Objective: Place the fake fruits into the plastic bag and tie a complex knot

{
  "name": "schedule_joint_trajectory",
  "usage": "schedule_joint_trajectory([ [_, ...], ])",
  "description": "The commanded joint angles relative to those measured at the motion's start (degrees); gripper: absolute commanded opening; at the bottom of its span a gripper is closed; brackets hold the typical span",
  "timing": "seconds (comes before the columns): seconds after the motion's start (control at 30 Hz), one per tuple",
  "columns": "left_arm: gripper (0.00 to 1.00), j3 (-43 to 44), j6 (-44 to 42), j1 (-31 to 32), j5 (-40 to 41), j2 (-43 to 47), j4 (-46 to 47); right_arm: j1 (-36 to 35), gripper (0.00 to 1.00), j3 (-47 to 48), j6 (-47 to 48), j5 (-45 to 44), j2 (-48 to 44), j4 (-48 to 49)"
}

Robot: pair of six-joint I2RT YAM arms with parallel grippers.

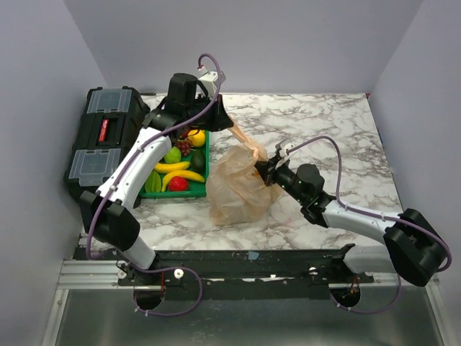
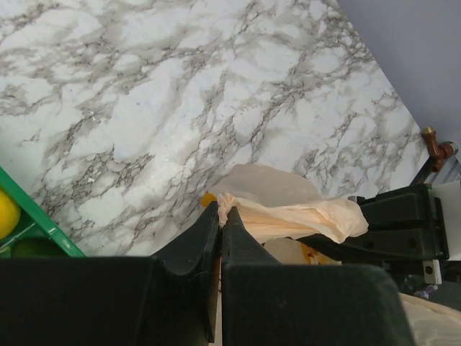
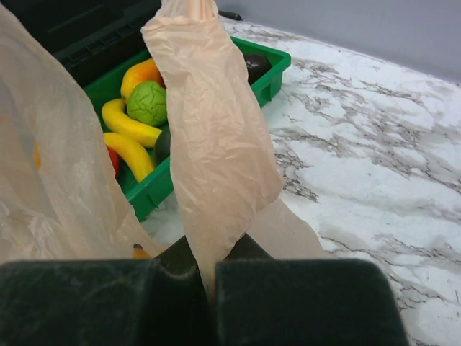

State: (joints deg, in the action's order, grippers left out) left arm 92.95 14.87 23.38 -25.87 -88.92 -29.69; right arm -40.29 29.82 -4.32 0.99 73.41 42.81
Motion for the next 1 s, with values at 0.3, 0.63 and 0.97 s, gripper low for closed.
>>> schedule_joint_trajectory([
  [0.3, 0.0, 16.64, -12.08, -6.76, 6.76, -10.54, 8.38, 0.13, 0.01, -5.84, 0.53, -2.71, -5.38, -9.7],
  [0.63, 0.82, 20.14, -12.77, -6.01, -18.0, -5.43, 1.26, 0.22, 0.01, -1.08, -4.07, -13.04, -5.67, -10.82],
  [0.97, 0.98, 18.85, -56.96, 3.4, -25.42, 8.3, -26.86, 0.22, 0.01, -1.2, -3.42, -10.23, -5.8, -8.7],
])
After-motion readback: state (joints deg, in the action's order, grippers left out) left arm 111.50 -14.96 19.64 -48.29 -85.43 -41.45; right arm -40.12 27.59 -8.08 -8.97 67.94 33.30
